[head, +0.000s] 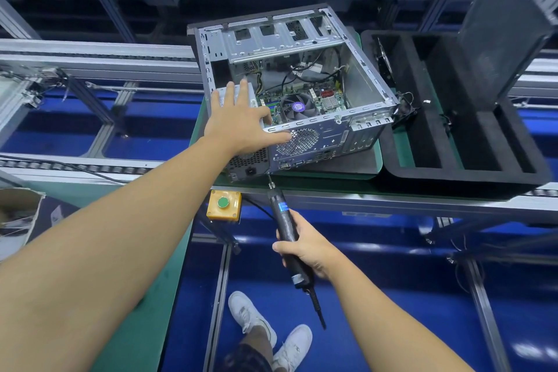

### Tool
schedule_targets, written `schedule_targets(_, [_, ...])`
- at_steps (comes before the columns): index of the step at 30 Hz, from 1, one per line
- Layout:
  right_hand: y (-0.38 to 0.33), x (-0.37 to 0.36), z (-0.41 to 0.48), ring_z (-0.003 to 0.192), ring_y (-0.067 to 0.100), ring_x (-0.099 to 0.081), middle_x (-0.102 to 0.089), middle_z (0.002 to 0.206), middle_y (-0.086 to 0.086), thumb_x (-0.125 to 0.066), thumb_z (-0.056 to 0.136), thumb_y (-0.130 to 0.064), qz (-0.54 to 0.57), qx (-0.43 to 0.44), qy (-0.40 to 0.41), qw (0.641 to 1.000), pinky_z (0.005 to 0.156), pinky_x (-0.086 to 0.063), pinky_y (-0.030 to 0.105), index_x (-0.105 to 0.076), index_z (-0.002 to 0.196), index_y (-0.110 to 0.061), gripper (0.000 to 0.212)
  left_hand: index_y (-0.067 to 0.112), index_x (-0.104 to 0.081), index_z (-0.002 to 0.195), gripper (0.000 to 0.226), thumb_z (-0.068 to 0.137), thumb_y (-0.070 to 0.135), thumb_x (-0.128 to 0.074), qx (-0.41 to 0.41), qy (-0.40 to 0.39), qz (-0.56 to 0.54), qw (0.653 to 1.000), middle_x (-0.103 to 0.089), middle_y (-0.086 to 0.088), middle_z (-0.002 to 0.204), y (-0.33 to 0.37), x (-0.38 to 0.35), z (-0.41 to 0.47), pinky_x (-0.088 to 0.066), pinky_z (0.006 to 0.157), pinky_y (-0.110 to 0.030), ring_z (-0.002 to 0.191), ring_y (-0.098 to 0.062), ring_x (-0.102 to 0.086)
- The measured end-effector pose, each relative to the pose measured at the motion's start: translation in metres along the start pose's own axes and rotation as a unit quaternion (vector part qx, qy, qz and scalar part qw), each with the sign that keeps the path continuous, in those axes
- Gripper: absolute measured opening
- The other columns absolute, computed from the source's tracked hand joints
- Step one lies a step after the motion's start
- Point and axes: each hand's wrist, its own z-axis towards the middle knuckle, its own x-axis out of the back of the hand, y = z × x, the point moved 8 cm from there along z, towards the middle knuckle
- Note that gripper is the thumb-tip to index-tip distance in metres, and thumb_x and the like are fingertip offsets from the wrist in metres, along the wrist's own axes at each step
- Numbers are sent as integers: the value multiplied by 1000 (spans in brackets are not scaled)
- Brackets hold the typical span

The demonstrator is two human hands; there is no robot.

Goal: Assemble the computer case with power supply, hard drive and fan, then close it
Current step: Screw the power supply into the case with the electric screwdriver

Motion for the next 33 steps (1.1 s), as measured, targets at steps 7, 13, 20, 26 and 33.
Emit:
schedule_targets(7, [-8,-2,-2,71,14,-61,-62,89,-4,-77,79,-15,-10,17,-10,1000,69,-55,32,-48,136,-38,68,51,-59,111,88,56,106,-17,1,-2,-9,1000,0,-13,166,1,1,-1,4,118,-61,151,-37,4])
schedule_targets(13, [1,11,-17,73,17,-60,-63,89,-2,-77,78,-14,-2,12,-25,1000,70,-54,34,-50,135,-37,67,54,-43,135,98,56,106,-17,-7,-5,-26,1000,1,-11,166,3,3,-1,5,118,-61,152,-35,6])
schedule_targets(20, [-21,43,-32,72,25,-57,-61,93,4,-76,79,-7,40,49,2,998,65,-55,38,-54,132,-33,62,25,-68,107,55,86,69,-43,-151,194,-95,965,-51,-1,144,40,38,-19,-25,109,-47,136,-21,-42])
schedule_targets(26, [-37,76,-47,70,20,-56,-60,94,3,-75,79,-6,37,51,40,997,64,-53,37,-49,137,-30,68,12,-68,90,23,95,31,-58,-265,196,-188,925,-64,-3,99,114,55,-18,-43,78,-41,88,-23,-59])
schedule_targets(33, [-51,145,-98,73,19,-56,-63,94,-1,-81,76,-13,7,57,145,988,64,-55,35,-54,122,-29,56,8,-66,89,21,97,22,-53,-337,160,-227,900,-63,-6,90,206,71,10,-45,75,-41,81,-27,-58])
